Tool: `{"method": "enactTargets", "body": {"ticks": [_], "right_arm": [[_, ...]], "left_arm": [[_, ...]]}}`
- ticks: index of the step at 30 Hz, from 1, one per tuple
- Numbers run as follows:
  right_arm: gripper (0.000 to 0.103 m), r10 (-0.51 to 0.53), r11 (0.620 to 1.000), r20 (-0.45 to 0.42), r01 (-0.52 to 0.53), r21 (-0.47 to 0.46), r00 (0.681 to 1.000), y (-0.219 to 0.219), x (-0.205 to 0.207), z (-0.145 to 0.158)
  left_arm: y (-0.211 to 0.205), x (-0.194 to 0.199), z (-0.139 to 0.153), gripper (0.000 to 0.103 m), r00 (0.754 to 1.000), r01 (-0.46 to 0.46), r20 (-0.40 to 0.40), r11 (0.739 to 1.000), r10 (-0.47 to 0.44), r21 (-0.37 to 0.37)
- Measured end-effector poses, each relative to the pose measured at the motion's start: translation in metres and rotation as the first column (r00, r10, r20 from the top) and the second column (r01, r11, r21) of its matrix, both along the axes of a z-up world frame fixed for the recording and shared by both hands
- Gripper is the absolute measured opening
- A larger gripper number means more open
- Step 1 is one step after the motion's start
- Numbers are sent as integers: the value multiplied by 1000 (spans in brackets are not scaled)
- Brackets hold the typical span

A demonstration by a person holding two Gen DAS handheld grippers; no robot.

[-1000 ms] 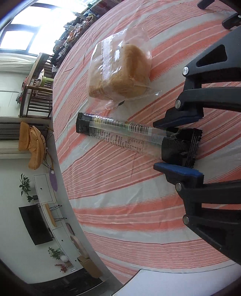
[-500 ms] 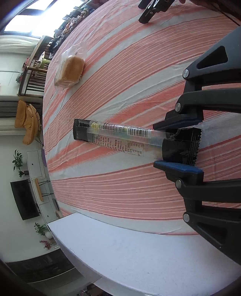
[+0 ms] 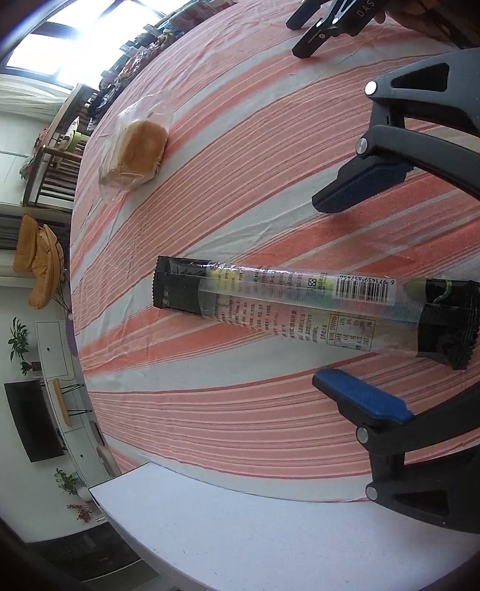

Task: Organize snacks
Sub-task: 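Hold the stick packet in the left tool while the right tool moves toward the bread loaf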

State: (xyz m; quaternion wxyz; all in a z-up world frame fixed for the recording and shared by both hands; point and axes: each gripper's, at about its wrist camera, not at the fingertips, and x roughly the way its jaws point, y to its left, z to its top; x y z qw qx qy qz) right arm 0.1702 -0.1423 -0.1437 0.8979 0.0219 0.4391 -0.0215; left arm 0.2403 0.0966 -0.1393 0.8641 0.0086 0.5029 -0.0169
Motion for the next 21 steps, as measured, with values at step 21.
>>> {"method": "enactTargets", "body": {"ticks": [21], "right_arm": [[89, 3, 1000, -2, -3, -2, 1000, 1, 0, 0]], "left_arm": [[38, 9, -10, 103, 967, -235, 106, 972, 233, 1]]}}
